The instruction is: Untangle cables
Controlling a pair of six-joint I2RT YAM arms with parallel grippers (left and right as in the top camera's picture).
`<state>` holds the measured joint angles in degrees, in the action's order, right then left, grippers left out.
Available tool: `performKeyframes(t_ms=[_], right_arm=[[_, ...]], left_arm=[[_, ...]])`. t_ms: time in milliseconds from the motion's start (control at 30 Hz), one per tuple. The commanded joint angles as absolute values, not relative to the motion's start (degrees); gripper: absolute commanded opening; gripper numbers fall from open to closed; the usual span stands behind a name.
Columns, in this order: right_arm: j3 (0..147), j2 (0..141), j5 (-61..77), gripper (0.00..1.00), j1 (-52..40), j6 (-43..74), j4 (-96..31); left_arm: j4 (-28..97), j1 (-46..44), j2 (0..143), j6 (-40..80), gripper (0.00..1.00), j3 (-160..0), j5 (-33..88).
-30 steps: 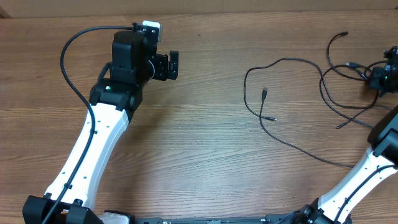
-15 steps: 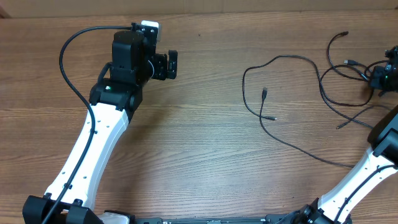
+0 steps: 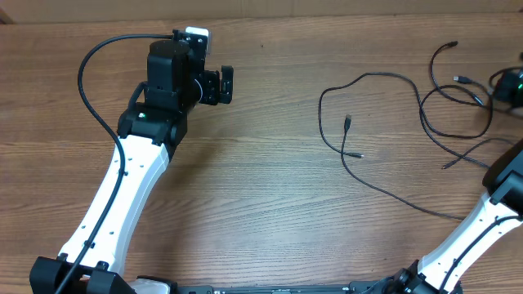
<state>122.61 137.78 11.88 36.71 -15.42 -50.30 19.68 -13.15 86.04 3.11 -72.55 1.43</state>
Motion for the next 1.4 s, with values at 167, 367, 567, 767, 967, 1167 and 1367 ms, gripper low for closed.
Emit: performKeyframes(t_ms=[167, 367, 567, 767, 967, 1167, 1367], right_arm=[[142.43, 136.94, 16.14, 0.04, 35.22, -14.55, -62.37], [144.07, 136.94, 15.09, 0.04, 34.98, -10.72, -68.45], [144.09, 136.84, 19.84, 0.14, 34.11, -1.19, -76.71], [144.09, 136.84, 26.83, 0.57, 29.47, 4.93, -84.31], [144.09, 136.84, 26.59, 1.0, 22.83, 15.57, -87.37], [144.09, 136.84, 12.95, 1.0, 16.75, 29.85, -90.19], [144.09, 136.84, 3.66, 1.0, 11.66, 29.95, -92.01]], left_arm=[[19.4, -13.41, 86.15, 4.32, 0.99, -72.75, 1.06], [19.4, -13.43, 86.15, 4.29, 1.0, -72.75, 1.06], [17.43, -13.41, 86.13, 4.34, 1.0, -72.77, 1.1], [9.47, -13.41, 86.13, 4.32, 1.0, -72.77, 1.06], [9.47, -13.41, 86.13, 4.27, 1.0, -72.77, -1.39], [10.0, -13.39, 86.15, 2.39, 0.99, -72.77, -7.01], [10.07, -12.75, 86.15, -0.67, 0.99, -72.77, -7.92]])
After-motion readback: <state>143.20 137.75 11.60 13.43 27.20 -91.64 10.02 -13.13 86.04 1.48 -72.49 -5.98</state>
